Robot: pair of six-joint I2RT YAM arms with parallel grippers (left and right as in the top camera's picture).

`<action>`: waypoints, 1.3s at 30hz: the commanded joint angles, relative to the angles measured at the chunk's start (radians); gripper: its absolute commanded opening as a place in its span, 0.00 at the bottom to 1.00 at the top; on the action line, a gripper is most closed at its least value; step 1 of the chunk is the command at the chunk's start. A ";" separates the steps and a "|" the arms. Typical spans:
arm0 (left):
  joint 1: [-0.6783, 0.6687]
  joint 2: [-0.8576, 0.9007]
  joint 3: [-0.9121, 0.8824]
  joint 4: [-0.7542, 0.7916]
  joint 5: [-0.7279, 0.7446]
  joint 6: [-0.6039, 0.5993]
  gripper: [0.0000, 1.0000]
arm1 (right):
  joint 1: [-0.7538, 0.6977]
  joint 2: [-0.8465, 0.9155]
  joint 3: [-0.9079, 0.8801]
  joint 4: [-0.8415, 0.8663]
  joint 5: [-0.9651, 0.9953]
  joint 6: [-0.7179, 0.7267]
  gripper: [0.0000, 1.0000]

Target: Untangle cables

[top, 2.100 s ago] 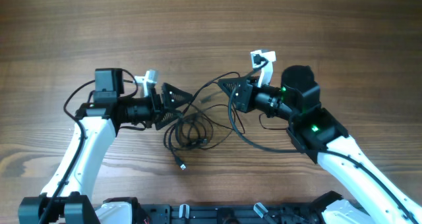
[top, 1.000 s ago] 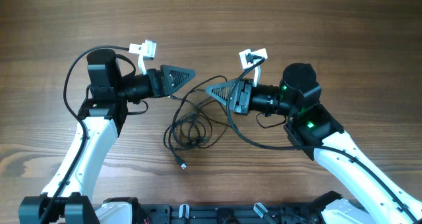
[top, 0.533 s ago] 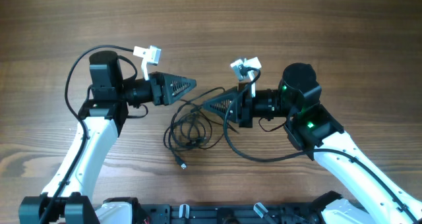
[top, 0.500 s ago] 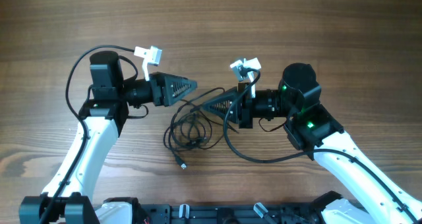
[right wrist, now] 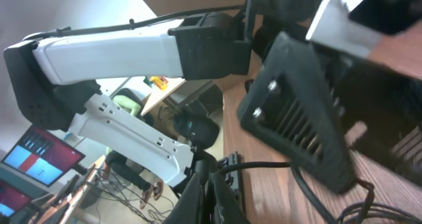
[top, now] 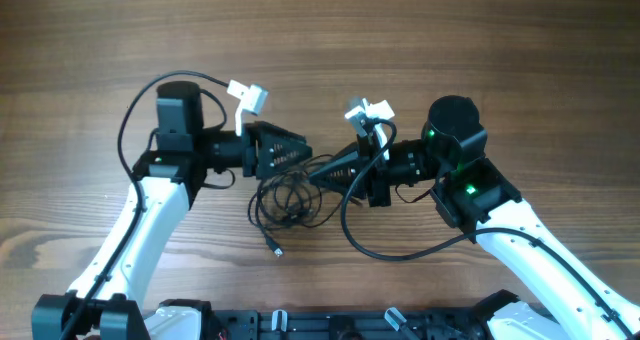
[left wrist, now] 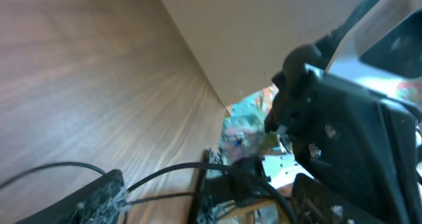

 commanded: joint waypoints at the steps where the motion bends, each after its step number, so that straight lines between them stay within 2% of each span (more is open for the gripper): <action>1: -0.023 0.006 0.000 -0.029 0.025 0.078 0.89 | -0.002 0.004 0.010 0.002 -0.034 -0.024 0.05; 7: -0.023 0.006 0.000 -0.029 0.011 0.077 0.89 | -0.002 0.004 0.010 0.002 -0.031 -0.024 0.04; 9: -0.023 0.006 0.000 -0.030 -0.042 0.069 0.90 | -0.002 0.004 0.010 0.002 -0.030 -0.024 0.04; 11: -0.023 0.006 0.000 -0.045 -0.164 0.013 0.92 | -0.002 0.004 0.010 0.002 -0.031 -0.024 0.04; 13: -0.023 0.006 0.000 -0.052 -0.198 -0.005 0.78 | -0.002 0.004 0.010 0.002 -0.031 -0.024 0.05; 15: -0.026 0.006 0.000 -0.051 -0.173 0.009 0.72 | -0.002 0.004 0.010 0.002 -0.031 -0.024 0.04; 20: -0.063 0.006 0.000 -0.068 -0.115 0.119 0.73 | -0.003 0.004 0.010 0.002 -0.022 -0.024 0.05; 22: -0.080 0.006 0.000 -0.081 -0.129 0.134 0.64 | -0.002 0.004 0.010 0.002 -0.019 -0.024 0.05; 24: -0.095 0.006 0.000 -0.105 -0.184 0.134 0.44 | -0.002 0.004 0.010 0.002 -0.019 -0.024 0.05; 26: -0.100 0.006 0.000 -0.139 -0.248 0.134 0.29 | -0.002 0.004 0.010 0.002 -0.019 -0.024 0.05; 28: -0.101 0.006 0.000 -0.176 -0.319 0.134 0.06 | -0.002 0.004 0.010 0.002 -0.019 -0.024 0.05; 31: -0.097 0.006 0.000 -0.212 -0.439 0.106 0.04 | -0.003 0.004 0.010 0.002 -0.019 -0.024 0.05; 34: -0.063 0.005 0.002 -0.203 -0.541 0.018 0.04 | -0.003 0.004 0.010 -0.025 0.058 -0.026 0.05; 36: -0.006 0.004 0.002 -0.181 -0.561 -0.041 0.04 | -0.003 0.004 0.010 -0.090 0.191 -0.082 0.04; 38: 0.066 0.003 0.003 -0.161 -0.560 -0.113 0.04 | -0.003 0.004 0.010 -0.206 0.431 -0.147 0.05; 39: 0.108 0.003 0.003 -0.153 -0.560 -0.146 0.04 | -0.003 0.004 0.010 -0.285 0.617 -0.146 0.04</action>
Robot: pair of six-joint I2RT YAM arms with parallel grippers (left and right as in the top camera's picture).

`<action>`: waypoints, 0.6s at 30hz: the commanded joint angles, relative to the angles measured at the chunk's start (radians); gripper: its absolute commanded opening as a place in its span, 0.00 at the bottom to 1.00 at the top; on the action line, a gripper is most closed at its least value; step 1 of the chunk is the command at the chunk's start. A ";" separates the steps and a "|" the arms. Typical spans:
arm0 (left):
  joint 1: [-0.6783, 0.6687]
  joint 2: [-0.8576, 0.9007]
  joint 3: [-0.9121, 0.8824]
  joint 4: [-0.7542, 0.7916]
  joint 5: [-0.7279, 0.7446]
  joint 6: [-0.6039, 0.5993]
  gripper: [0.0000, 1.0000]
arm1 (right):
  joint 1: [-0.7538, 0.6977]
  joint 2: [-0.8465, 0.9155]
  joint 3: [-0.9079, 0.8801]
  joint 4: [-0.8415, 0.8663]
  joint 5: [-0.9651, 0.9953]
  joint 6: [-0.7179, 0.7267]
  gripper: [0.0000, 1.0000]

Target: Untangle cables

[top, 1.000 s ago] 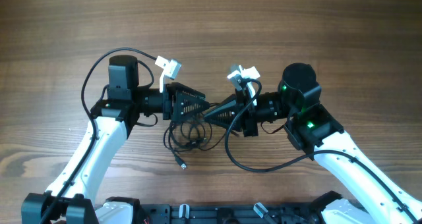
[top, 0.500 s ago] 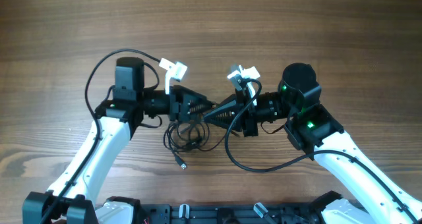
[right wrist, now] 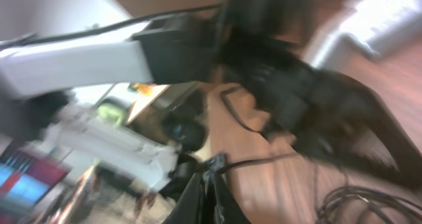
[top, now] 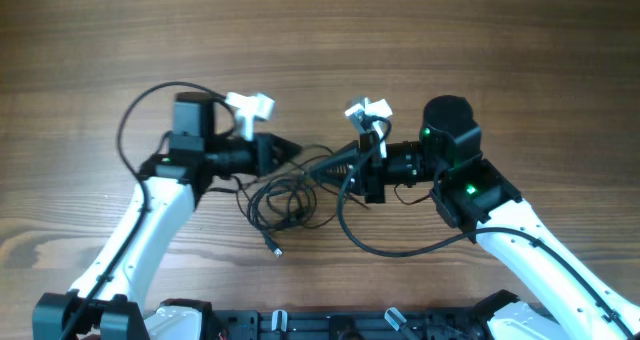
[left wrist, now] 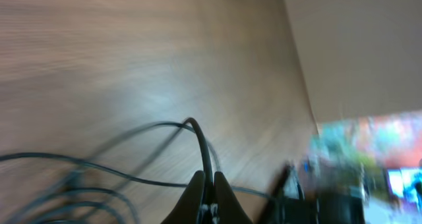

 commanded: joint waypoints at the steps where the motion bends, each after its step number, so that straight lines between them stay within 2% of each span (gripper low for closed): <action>1: 0.164 0.003 0.002 0.029 -0.071 -0.170 0.04 | -0.003 0.004 0.008 -0.178 0.569 -0.085 0.04; 2: 0.209 0.003 0.002 0.029 -0.065 -0.193 0.04 | -0.004 0.003 0.008 -0.240 0.714 -0.058 0.04; 5: 0.365 0.003 0.002 0.024 0.000 -0.210 0.04 | -0.039 -0.019 0.008 -0.342 0.916 -0.019 0.04; 12: 0.631 0.004 0.002 0.020 0.089 -0.214 0.04 | -0.253 -0.201 0.013 -0.426 1.074 -0.020 0.04; 18: 0.712 0.004 0.002 -0.010 0.083 -0.213 0.04 | -0.491 -0.419 0.050 -0.416 1.090 -0.023 0.04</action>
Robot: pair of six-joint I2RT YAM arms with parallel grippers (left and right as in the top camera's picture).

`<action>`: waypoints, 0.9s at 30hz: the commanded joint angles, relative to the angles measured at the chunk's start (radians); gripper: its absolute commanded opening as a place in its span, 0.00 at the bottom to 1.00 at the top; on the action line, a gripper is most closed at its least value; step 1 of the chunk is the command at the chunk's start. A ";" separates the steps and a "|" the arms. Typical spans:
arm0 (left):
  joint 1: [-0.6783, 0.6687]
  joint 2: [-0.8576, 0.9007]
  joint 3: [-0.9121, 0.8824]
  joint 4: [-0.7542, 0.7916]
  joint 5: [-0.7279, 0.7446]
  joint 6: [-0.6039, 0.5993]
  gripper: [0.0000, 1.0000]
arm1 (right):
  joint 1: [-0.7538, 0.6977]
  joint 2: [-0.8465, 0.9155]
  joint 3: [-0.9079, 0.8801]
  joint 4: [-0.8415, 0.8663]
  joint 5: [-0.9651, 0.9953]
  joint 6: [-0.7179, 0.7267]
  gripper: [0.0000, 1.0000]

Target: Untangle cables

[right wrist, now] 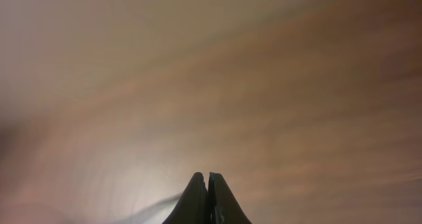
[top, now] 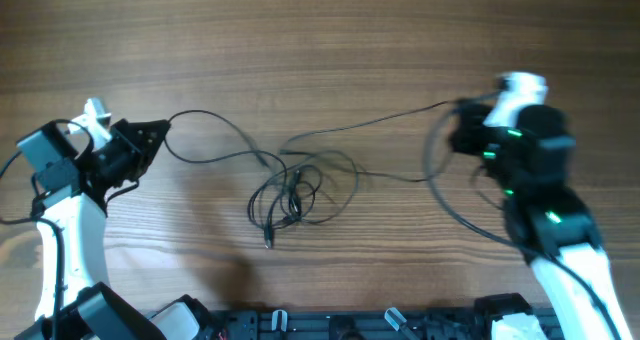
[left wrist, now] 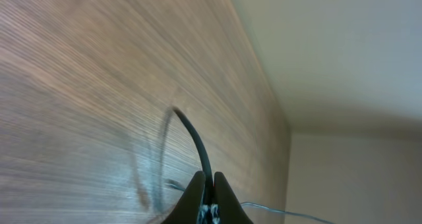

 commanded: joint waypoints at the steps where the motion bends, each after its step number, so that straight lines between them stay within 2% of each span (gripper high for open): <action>1: 0.027 0.004 0.002 -0.010 0.019 -0.010 0.04 | -0.145 -0.139 0.056 0.007 0.093 0.000 0.04; 5: 0.027 0.004 0.002 -0.014 -0.055 -0.040 0.04 | -0.277 -0.225 0.071 0.006 0.161 0.000 0.05; 9: 0.027 0.004 0.002 -0.066 -0.230 -0.240 0.04 | -0.401 -0.262 0.071 -0.025 0.215 0.007 0.05; 11: 0.027 0.004 0.002 -0.090 -0.291 -0.318 0.04 | -0.445 -0.261 0.071 -0.075 0.237 0.068 0.05; 14: 0.027 0.004 0.002 -0.114 -0.355 -0.418 0.04 | -0.495 -0.241 0.070 -0.178 0.240 0.179 0.05; 16: 0.026 0.004 0.001 -0.113 -0.354 -0.462 0.04 | -0.502 -0.210 0.070 -0.236 0.161 0.185 0.06; 19: 0.008 0.004 0.001 -0.110 -0.308 -0.449 0.04 | -0.501 -0.153 0.069 -0.281 -0.067 0.155 0.18; 22: -0.030 0.004 0.001 -0.111 -0.274 -0.420 0.04 | -0.493 -0.071 0.069 -0.277 -0.374 0.032 0.28; 24: -0.067 0.004 0.000 -0.110 -0.272 -0.420 0.04 | -0.467 0.011 0.069 -0.266 -0.557 -0.051 0.39; 26: -0.114 0.004 0.000 -0.109 -0.275 -0.420 0.04 | -0.425 0.089 0.069 -0.256 -0.681 -0.153 0.60; 27: -0.136 0.004 0.000 -0.106 -0.279 -0.420 0.04 | -0.388 0.137 0.069 -0.253 -0.740 -0.208 0.62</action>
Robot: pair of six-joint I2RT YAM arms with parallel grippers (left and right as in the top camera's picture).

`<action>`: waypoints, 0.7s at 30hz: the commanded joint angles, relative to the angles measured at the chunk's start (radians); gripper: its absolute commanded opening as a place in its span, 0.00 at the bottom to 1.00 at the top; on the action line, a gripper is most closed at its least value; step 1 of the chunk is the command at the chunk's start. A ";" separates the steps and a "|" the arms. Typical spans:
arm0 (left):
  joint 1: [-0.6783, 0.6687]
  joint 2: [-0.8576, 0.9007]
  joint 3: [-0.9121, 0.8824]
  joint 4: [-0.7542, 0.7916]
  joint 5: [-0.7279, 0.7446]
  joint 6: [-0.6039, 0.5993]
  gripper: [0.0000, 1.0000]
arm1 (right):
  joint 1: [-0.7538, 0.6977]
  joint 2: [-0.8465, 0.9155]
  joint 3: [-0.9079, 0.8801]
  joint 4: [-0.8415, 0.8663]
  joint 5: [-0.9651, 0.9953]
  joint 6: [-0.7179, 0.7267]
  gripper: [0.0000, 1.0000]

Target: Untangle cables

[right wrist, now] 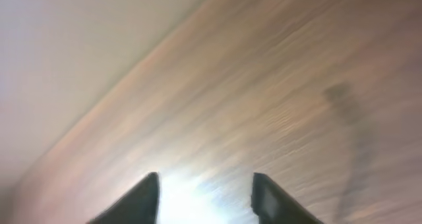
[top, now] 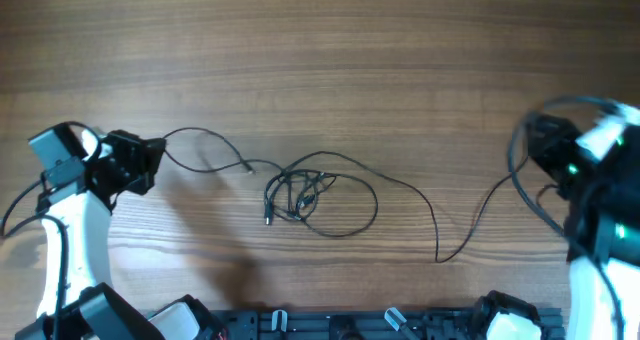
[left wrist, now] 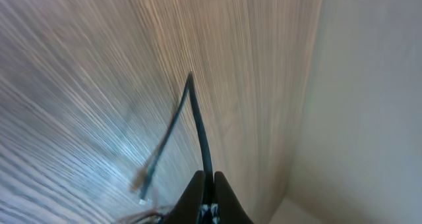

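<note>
A tangle of thin black cables [top: 298, 195] lies mid-table. One strand [top: 205, 135] arcs left from it into my left gripper [top: 157, 158], which is shut on it. In the left wrist view that strand [left wrist: 198, 125] rises from the closed fingers of the gripper [left wrist: 205, 184], bends, and ends in a small plug [left wrist: 144, 181]. A second strand [top: 437, 242] trails right from the tangle across the wood, towards my right gripper [top: 538, 140]. That gripper is blurred at the right edge. Its wrist view shows it [right wrist: 204, 184] open, with nothing between its fingers.
The wooden table [top: 320, 50] fills the overhead view. The right arm's own black lead [top: 515, 170] loops beside its wrist. A dark rig [top: 330, 325] runs along the front edge. A pale wall [left wrist: 356, 85] rises beyond the table's edge.
My right gripper was shut on a raised, stretched strand and is now open farther right. That strand now lies slack on the table. My left gripper remains shut on its strand at the far left.
Both grippers were shut on cable, close together over the tangle at mid-table. Then they stood slightly apart. Later they were at opposite sides of the table with strands drawn out. Now the right one is open and its strand rests on the wood.
</note>
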 commanded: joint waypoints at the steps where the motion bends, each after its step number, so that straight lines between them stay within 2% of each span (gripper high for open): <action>1: -0.094 0.003 0.000 0.011 0.007 -0.009 0.04 | 0.100 0.138 0.009 0.013 -0.395 -0.231 0.63; 8: -0.204 0.003 0.000 0.029 -0.040 -0.009 0.04 | 0.416 0.380 0.009 0.068 -0.460 -0.417 0.68; 13: -0.255 0.003 0.000 0.029 -0.040 -0.009 0.04 | 0.607 0.511 0.009 0.177 -0.456 -0.480 0.72; 21: -0.295 0.003 0.000 0.029 -0.042 -0.009 0.04 | 0.786 0.697 0.009 0.344 -0.389 -0.519 0.78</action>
